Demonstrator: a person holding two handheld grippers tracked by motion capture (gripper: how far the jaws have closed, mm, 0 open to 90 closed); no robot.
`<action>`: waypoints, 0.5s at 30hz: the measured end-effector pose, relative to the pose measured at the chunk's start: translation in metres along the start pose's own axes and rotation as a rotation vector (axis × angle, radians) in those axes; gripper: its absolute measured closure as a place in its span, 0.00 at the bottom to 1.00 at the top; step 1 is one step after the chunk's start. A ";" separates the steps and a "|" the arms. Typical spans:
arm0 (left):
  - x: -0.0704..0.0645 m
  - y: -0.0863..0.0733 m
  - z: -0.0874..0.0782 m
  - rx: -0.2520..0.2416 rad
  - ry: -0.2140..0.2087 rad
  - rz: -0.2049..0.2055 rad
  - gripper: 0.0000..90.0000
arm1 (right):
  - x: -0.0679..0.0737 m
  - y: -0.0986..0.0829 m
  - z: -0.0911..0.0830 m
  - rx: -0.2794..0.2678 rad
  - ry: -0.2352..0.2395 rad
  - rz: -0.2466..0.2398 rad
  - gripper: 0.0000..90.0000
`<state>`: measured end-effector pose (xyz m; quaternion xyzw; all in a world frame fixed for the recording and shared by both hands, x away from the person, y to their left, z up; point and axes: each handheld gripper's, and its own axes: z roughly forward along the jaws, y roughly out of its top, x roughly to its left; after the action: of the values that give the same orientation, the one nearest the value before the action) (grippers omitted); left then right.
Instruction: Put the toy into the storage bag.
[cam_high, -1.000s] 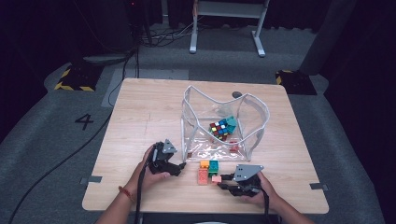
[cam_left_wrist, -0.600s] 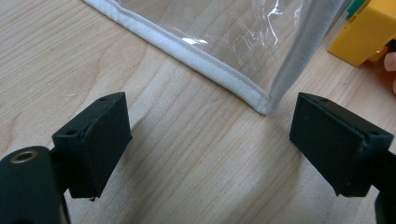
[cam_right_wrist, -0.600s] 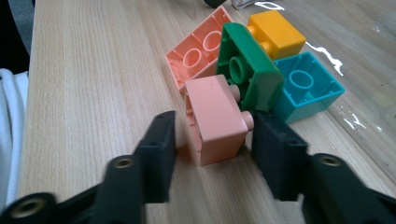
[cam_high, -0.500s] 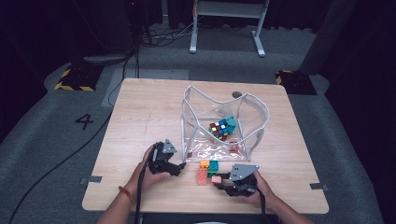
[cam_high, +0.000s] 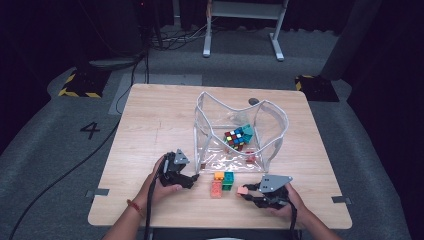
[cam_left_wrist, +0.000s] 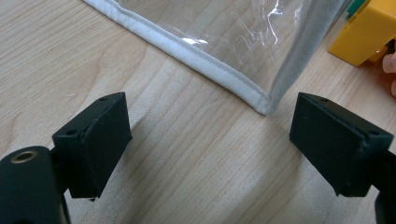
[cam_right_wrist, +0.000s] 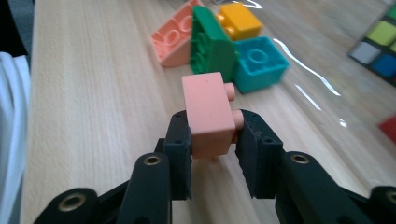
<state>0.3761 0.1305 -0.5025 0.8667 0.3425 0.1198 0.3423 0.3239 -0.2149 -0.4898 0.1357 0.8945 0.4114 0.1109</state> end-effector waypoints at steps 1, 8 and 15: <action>0.000 0.000 0.000 0.000 0.000 -0.001 0.14 | -0.003 -0.001 -0.004 -0.002 -0.006 0.011 0.74; 0.000 0.000 0.000 0.000 0.001 -0.001 0.14 | -0.021 -0.010 -0.032 -0.007 -0.066 0.032 0.75; 0.000 0.000 0.000 0.000 0.001 -0.001 0.14 | -0.046 -0.023 -0.060 -0.020 -0.162 0.102 0.75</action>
<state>0.3760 0.1304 -0.5025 0.8664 0.3432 0.1201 0.3423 0.3451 -0.2873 -0.4653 0.2126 0.8704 0.4132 0.1630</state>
